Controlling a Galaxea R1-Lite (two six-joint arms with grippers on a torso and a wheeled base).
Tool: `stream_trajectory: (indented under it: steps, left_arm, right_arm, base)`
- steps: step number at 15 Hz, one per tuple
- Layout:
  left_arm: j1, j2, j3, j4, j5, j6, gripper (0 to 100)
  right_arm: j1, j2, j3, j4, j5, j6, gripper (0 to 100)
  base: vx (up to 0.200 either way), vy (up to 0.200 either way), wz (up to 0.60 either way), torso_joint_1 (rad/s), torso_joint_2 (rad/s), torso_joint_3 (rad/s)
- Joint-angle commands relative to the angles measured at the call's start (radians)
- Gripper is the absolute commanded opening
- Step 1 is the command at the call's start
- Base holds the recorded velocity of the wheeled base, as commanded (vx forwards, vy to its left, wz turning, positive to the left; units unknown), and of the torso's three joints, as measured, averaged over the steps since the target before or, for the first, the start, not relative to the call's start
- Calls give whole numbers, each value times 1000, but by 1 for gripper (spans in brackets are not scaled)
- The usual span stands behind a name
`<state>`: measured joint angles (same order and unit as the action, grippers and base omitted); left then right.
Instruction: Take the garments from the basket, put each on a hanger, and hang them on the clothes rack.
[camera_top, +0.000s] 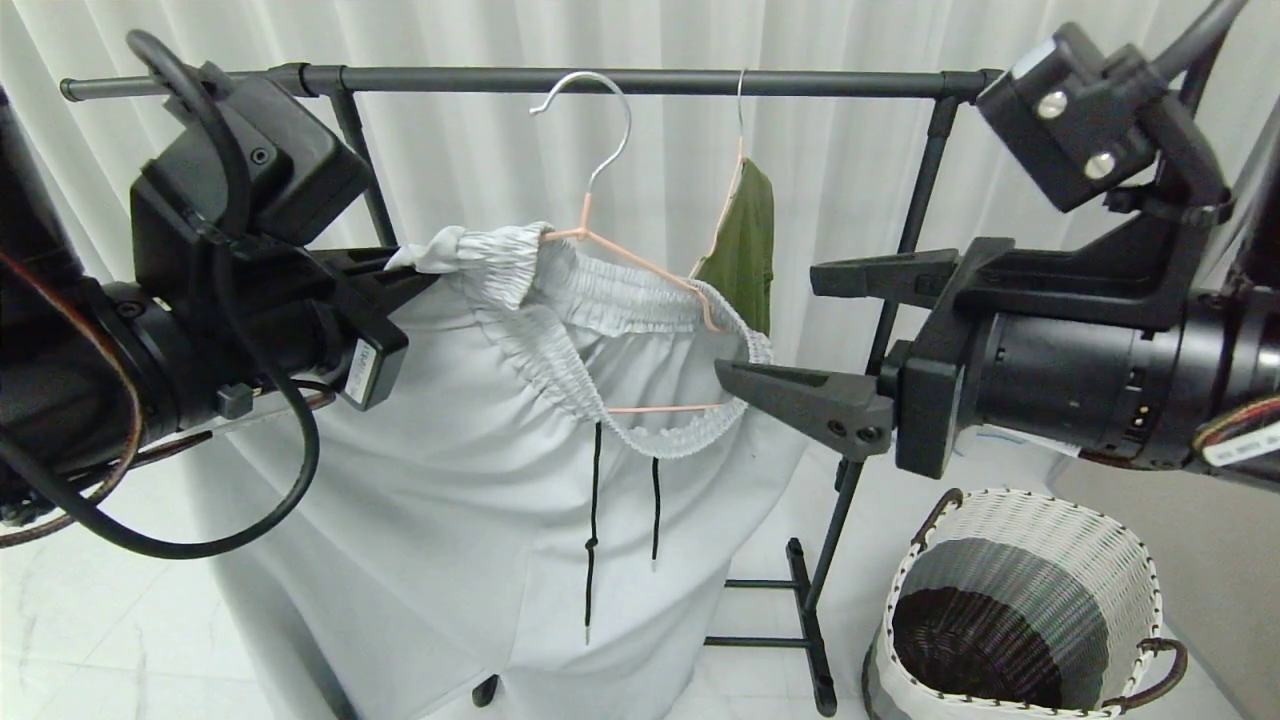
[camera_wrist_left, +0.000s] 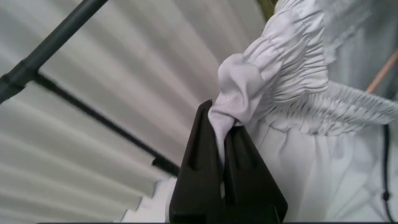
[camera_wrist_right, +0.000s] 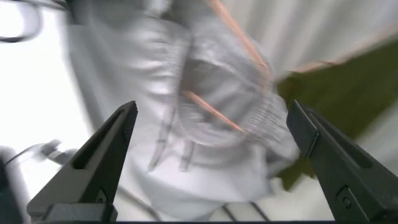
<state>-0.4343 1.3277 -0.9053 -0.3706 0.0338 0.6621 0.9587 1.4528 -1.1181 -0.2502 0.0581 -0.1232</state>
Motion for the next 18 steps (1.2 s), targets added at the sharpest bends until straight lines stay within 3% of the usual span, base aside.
stream_trajectory:
  steps: [1, 3, 6, 12, 18]
  left_arm:
    - [-12, 1, 2, -1, -26, 1, 0]
    - [-38, 1, 0, -1, -46, -1, 0]
    - [-92, -2, 0, -1, -91, -1, 0]
    - [-95, -25, 0, -2, -166, -1, 0]
    - [-95, -18, -4, -2, -180, -1, 0]
  right_arm:
    - [0, 0, -62, 80, 88, -23, 100]
    - [-2, 44, -126, 166, 172, -79, 100]
    - [-2, 110, -193, 170, 184, -87, 100]
    - [-38, 181, -270, 178, 184, -112, 100]
    - [-25, 179, -299, 270, 286, -112, 100]
  base:
    - [0, 0, 0, 0, 0, 0]
    - [0, 0, 0, 0, 0, 0]
    - [0, 0, 0, 0, 0, 0]
    - [0, 0, 0, 0, 0, 0]
    - [0, 0, 0, 0, 0, 0]
